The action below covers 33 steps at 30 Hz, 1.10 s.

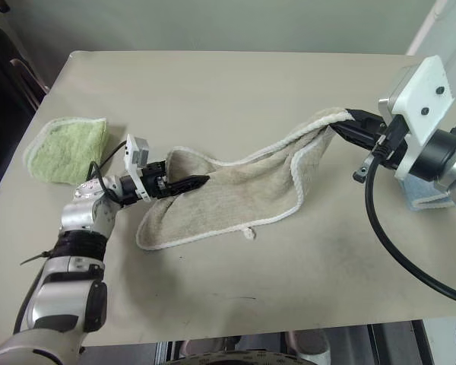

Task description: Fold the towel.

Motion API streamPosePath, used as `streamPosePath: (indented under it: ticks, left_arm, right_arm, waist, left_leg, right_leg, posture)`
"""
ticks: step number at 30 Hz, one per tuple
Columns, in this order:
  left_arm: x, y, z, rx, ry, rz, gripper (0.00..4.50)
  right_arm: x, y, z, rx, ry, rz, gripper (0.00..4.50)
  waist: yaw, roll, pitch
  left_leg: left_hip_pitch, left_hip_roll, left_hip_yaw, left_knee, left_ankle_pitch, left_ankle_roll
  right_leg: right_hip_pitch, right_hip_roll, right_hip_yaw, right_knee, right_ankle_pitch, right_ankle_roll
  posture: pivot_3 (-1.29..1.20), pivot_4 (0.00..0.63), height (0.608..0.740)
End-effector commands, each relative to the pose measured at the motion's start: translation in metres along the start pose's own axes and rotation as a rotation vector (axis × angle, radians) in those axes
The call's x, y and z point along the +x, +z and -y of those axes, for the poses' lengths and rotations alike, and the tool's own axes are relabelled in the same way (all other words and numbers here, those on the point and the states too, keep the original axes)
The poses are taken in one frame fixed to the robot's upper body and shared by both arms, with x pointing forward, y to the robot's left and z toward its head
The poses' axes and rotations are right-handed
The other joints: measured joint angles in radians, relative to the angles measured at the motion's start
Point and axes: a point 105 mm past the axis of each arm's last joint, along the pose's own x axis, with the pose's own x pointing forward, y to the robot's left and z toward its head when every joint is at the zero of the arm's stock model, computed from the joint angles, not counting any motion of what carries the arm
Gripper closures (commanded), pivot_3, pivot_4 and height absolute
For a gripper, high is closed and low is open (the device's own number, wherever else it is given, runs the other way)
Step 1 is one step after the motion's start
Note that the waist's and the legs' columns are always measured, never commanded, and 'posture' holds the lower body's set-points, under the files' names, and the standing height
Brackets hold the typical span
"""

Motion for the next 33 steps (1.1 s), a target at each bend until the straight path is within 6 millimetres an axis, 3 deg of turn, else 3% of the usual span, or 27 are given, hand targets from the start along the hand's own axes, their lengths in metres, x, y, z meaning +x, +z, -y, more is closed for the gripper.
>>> streamPosePath:
  ticks: [1, 10, 15, 32, 33]
  left_arm:
    - [-0.006, 0.014, -0.004, -0.115, -0.031, -0.035, 0.00]
    - [-0.013, 0.020, -0.007, -0.203, -0.061, -0.120, 0.00]
    - [-0.005, 0.021, -0.014, -0.251, -0.020, -0.112, 0.00]
    - [0.005, 0.038, -0.026, -0.114, 0.076, -0.205, 0.00]
    - [0.005, 0.038, -0.026, -0.101, 0.078, -0.215, 0.18]
  right_arm:
    - [-0.007, 0.013, 0.003, -0.045, -0.026, 0.020, 4.48]
    - [-0.011, 0.011, -0.002, -0.036, -0.022, -0.010, 4.48]
    - [-0.012, 0.011, -0.003, -0.035, -0.029, -0.016, 4.48]
    - [-0.017, 0.010, -0.003, -0.034, -0.046, -0.046, 4.48]
    - [-0.017, 0.009, -0.003, -0.035, -0.048, -0.050, 4.50]
  waist:
    - [0.000, 0.000, 0.000]
    - [0.002, 0.000, 0.000]
    - [0.007, 0.000, 0.000]
    - [0.013, 0.000, 0.000]
    - [0.013, 0.000, 0.000]
  left_leg:
    - [0.000, 0.000, 0.000, 0.000, 0.000, 0.000]
    - [-0.002, 0.000, 0.000, 0.000, 0.001, -0.001]
    - [-0.003, -0.001, 0.000, 0.000, 0.001, -0.001]
    - [-0.007, -0.002, 0.000, 0.004, 0.000, 0.000]
    - [-0.007, -0.002, 0.000, 0.005, 0.000, 0.000]
  right_leg:
    - [0.000, 0.000, 0.000, 0.000, 0.000, 0.000]
    - [-0.002, 0.000, 0.000, -0.001, -0.001, 0.002]
    - [-0.003, -0.001, 0.000, -0.001, -0.001, 0.003]
    - [-0.004, -0.002, 0.001, -0.001, -0.002, 0.007]
    - [-0.004, -0.002, 0.001, -0.001, -0.002, 0.007]
  posture:
    - [0.00, 0.150, 0.740]
    - [0.00, 0.150, 0.740]
    - [0.00, 0.150, 0.740]
    - [0.00, 0.150, 0.740]
    - [0.00, 0.150, 0.740]
